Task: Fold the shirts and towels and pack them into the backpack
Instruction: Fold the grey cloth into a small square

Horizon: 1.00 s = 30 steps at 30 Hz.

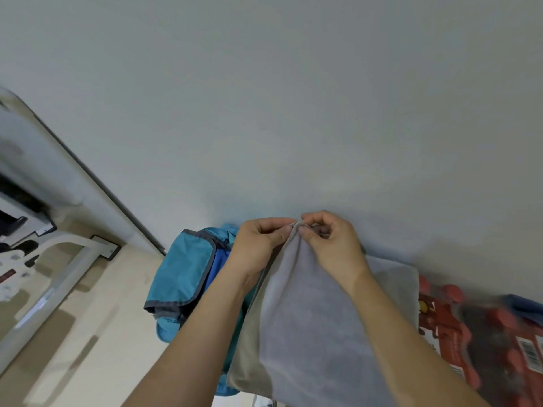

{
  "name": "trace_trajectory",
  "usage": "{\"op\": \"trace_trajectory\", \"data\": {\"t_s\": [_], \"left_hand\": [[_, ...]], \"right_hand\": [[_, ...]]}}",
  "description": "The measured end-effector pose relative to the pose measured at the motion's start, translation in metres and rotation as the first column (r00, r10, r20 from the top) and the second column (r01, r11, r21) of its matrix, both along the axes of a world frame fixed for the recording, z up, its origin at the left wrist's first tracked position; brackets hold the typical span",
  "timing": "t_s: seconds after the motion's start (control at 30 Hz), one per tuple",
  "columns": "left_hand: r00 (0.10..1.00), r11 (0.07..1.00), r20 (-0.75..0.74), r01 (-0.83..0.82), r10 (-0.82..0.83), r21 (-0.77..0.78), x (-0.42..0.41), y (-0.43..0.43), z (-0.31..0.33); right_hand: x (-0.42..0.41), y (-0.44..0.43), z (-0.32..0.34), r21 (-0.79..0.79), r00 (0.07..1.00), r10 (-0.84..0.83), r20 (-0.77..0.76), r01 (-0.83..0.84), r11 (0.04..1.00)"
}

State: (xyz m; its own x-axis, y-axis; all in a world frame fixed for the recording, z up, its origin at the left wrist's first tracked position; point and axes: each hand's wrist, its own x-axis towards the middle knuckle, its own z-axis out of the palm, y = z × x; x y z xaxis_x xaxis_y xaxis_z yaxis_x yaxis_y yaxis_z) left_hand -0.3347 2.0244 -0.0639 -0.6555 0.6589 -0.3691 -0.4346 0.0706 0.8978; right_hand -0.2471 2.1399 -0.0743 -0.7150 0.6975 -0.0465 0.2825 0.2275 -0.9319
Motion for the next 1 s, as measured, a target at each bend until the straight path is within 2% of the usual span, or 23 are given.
{"op": "trace_trajectory", "data": {"t_s": [0.17,0.33,0.43,0.53,0.63,0.7,0.77,0.8,0.9,1.0], "left_hand": [[1.0,1.0,-0.002,-0.003,0.004,0.03,0.007,-0.003,0.006],[0.981,0.995,-0.193,-0.036,0.016,-0.098,0.012,0.001,0.01],[0.946,0.987,-0.322,-0.079,0.029,-0.142,0.015,0.004,0.013],[0.905,0.987,-0.422,-0.112,0.053,-0.116,0.015,0.0,0.018],[0.901,0.987,-0.412,-0.159,0.132,-0.032,0.014,-0.011,0.026],[0.897,0.983,-0.405,-0.183,0.176,0.02,0.013,-0.02,0.032],[0.891,0.981,-0.413,-0.187,0.188,0.045,0.014,-0.026,0.039],[0.888,0.983,-0.423,-0.177,0.18,0.046,0.015,-0.028,0.041],[0.865,0.989,-0.483,-0.146,0.14,0.026,0.022,-0.032,0.047],[0.844,0.982,-0.506,-0.186,0.178,0.034,0.027,-0.037,0.052]], "right_hand": [[0.003,-0.002,0.004,0.061,0.999,0.011,-0.038,-0.008,0.998],[0.005,-0.008,0.009,0.106,0.999,-0.016,-0.04,0.02,0.994],[0.012,-0.009,0.02,0.119,0.997,0.076,-0.017,-0.074,0.99],[0.032,0.01,0.033,0.248,0.942,0.253,0.219,-0.305,0.92],[0.063,0.049,0.039,0.307,0.798,0.349,0.491,-0.534,0.788],[0.086,0.076,0.038,0.243,0.657,0.345,0.67,-0.634,0.734],[0.109,0.095,0.04,0.169,0.521,0.284,0.805,-0.661,0.731],[0.119,0.1,0.042,0.164,0.482,0.249,0.84,-0.663,0.731],[0.137,0.104,0.054,0.22,0.478,0.177,0.86,-0.662,0.717],[0.149,0.098,0.071,0.304,0.565,0.131,0.815,-0.609,0.733]]}}
